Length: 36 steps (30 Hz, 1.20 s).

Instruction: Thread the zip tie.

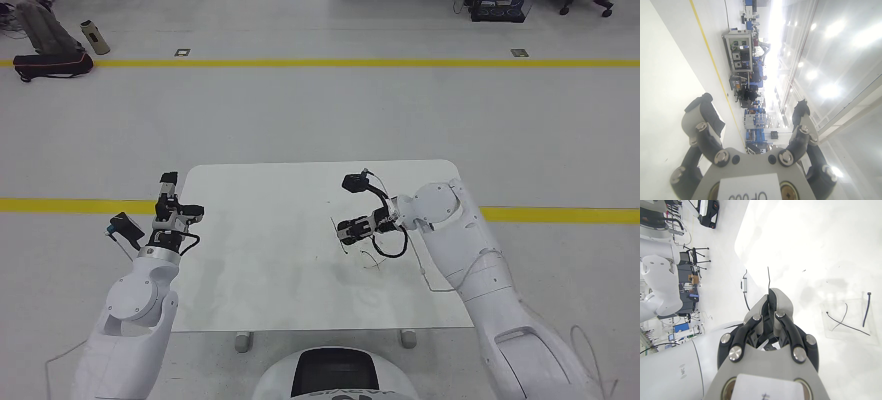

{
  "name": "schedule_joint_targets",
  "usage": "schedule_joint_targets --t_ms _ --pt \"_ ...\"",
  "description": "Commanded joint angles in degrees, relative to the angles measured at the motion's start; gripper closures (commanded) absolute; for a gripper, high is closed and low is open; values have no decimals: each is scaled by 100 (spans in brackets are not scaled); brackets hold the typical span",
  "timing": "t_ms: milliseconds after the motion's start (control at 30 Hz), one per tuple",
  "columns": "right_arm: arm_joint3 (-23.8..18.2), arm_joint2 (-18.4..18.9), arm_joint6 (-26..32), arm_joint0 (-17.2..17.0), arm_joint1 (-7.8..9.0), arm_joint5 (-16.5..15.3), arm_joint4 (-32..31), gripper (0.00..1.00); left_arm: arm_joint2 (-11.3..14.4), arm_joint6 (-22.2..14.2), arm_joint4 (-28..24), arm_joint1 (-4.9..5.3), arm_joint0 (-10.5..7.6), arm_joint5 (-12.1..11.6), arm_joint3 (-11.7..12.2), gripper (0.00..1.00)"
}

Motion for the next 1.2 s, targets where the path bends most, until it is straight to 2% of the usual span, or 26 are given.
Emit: schedule_joint_targets --t_ms 0,200,400,600,633,667,900,967,1033,1167 --pt "18 9 -108 -84 12 0 148 100 0 0 0 0 0 0 0 0" --pt "-49 162 1 -122 231 0 1107 100 15 -39 4 -2 -21 -16 11 0" --pt "-139 -153 1 -93 603 0 2298 100 -90 -871 94 33 -73 -183 122 0" --pt "-97 -743 1 58 983 0 3476 100 -205 -1944 450 105 -59 -362 194 0" --pt "-67 -859 1 107 1037 0 3629 100 -222 -1990 447 108 -62 -413 224 0" --pt "-51 -922 1 152 1074 0 3676 100 -250 -1803 455 99 -78 -477 295 0" --pt "-51 -922 1 152 1074 0 3676 100 -250 -1803 455 99 -78 -477 295 0" --pt "-76 -947 -80 86 1070 4 3710 100 -227 -1869 601 105 -115 -556 271 0" --pt "-120 -997 1 31 1067 0 3892 100 -196 -2147 667 117 -148 -711 295 0" --pt "-102 -1200 1 35 1102 0 4486 100 -147 -2853 896 162 -238 -841 280 0"
